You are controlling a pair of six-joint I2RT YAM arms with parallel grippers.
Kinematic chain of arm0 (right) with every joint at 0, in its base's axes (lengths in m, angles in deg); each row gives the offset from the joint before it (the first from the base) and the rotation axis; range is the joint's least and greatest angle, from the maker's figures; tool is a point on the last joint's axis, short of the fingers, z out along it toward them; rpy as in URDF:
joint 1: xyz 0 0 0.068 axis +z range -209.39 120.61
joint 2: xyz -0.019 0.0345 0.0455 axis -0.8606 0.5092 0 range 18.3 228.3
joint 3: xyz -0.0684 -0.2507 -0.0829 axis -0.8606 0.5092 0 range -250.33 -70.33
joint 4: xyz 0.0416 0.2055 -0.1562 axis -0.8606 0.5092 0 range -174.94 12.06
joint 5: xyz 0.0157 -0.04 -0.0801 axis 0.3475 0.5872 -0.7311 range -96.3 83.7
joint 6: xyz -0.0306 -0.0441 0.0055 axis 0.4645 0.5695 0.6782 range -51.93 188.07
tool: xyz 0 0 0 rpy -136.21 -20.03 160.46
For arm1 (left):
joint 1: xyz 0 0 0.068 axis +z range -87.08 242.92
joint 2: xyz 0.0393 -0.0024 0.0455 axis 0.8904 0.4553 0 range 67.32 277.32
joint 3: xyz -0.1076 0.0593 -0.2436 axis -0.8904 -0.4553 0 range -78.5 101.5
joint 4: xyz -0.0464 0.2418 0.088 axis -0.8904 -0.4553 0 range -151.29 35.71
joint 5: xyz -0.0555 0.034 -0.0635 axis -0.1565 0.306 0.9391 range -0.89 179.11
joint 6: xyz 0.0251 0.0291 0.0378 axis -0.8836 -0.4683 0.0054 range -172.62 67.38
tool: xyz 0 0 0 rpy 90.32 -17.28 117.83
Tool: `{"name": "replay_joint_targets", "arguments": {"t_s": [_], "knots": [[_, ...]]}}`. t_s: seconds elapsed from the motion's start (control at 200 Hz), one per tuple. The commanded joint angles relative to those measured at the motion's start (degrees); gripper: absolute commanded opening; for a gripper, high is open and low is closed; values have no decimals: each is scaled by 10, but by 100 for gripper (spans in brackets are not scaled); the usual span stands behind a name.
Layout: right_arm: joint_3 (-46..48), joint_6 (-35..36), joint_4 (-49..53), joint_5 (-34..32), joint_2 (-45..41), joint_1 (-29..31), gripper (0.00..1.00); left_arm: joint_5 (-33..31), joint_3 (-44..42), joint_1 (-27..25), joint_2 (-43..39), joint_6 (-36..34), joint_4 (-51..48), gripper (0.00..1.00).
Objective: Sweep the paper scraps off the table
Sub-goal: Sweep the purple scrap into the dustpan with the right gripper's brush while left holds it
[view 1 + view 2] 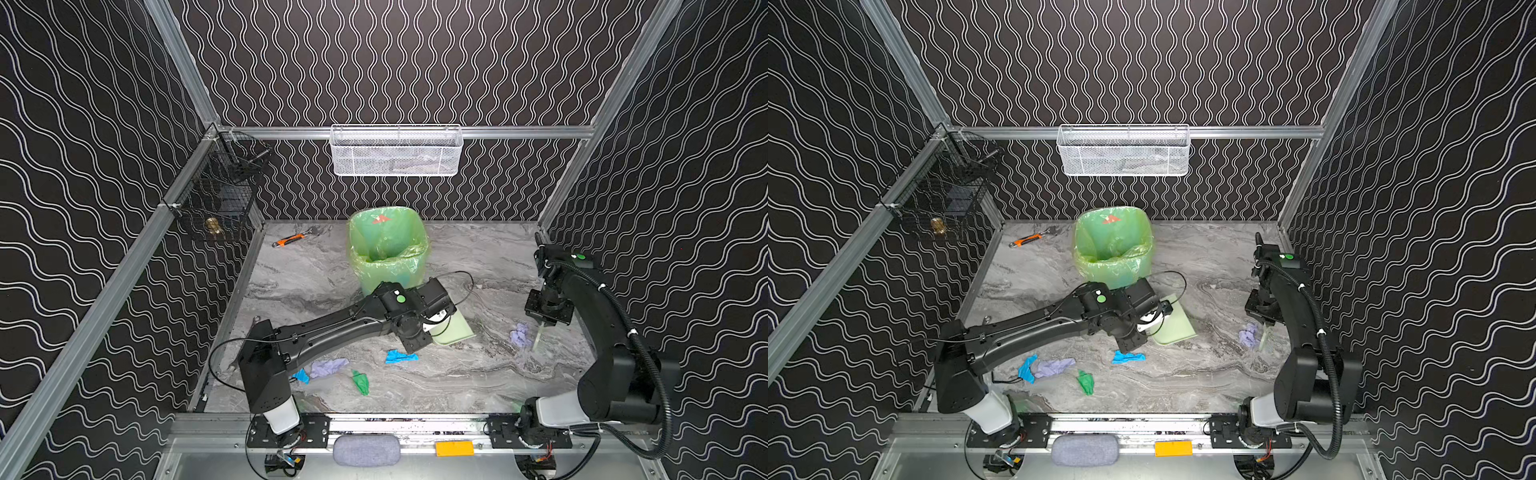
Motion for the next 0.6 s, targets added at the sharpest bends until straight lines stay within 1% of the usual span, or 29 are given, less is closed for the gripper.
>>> {"name": "replay_joint_targets", "arguments": {"t_s": [0.0, 0.205, 0.335, 0.491, 0.596], "knots": [[-4, 8, 11, 29, 2, 20, 0, 32, -41, -1, -13, 14, 44, 6], [-27, 6, 22, 32, 16, 72, 0, 48, -95, -2, -19, 16, 78, 6], [-45, -3, 28, 39, 29, 124, 0, 64, -121, -3, -16, 19, 99, 6], [-66, -16, 42, 47, 47, 183, 0, 67, -145, -4, -8, 19, 117, 6], [-86, -24, 64, 30, 46, 200, 0, 66, -148, -4, 5, 17, 127, 6]]}}
